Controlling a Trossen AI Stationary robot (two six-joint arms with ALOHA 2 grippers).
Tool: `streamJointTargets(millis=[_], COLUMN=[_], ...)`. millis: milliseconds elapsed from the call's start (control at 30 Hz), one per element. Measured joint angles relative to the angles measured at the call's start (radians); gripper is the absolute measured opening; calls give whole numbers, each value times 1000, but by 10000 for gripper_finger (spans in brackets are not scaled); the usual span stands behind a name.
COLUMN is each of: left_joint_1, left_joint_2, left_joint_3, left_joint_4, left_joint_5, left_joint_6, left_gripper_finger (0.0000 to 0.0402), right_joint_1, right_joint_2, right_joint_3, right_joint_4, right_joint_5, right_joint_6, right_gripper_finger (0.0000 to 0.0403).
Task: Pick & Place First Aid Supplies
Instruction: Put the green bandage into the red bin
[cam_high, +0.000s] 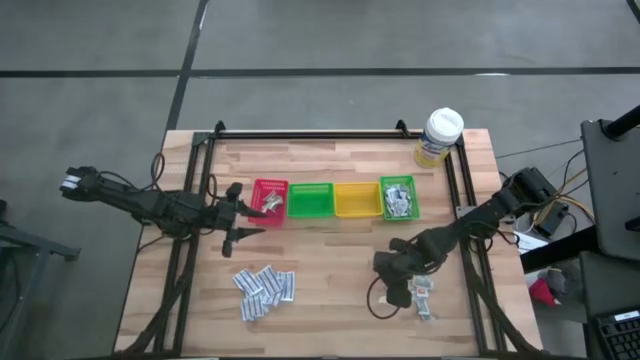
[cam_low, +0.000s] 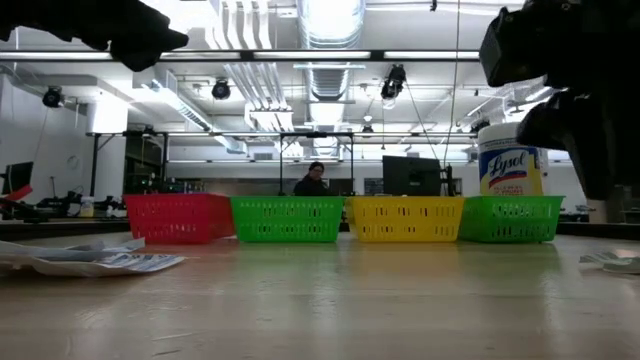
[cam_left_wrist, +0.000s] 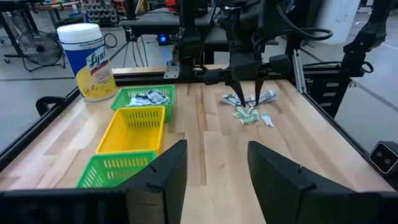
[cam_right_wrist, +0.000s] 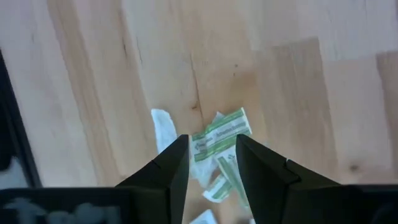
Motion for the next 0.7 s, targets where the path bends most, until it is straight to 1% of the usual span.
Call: streamJointTargets(millis=[100,200,433,500,567,700], left_joint_1=[0,0,0,0,0,0], left_joint_2=[0,0,1,1,1,1], left_joint_3=[0,0,0,0,0,0], left_joint_4=[0,0,0,0,-1,0], left_joint_5=[4,4,4,4,4,4], left_joint_6=[-5,-9,-19,-20,-21,-22], left_gripper_finger=[165,165,165,165,165,165], right_joint_1=[0,0,0,-3,-3,-3], right_joint_2=[0,17,157,174,184,160], right_joint_3=[-2,-2,-1,5,5,2], right_joint_4=[-2,1,-3,-3,-2,-2], right_joint_5=[0,0,0,-1,-3,-4], right_joint_6=[-89,-121,-177,-182,-181,-177], right_gripper_finger=[131,126,117,114,110,105])
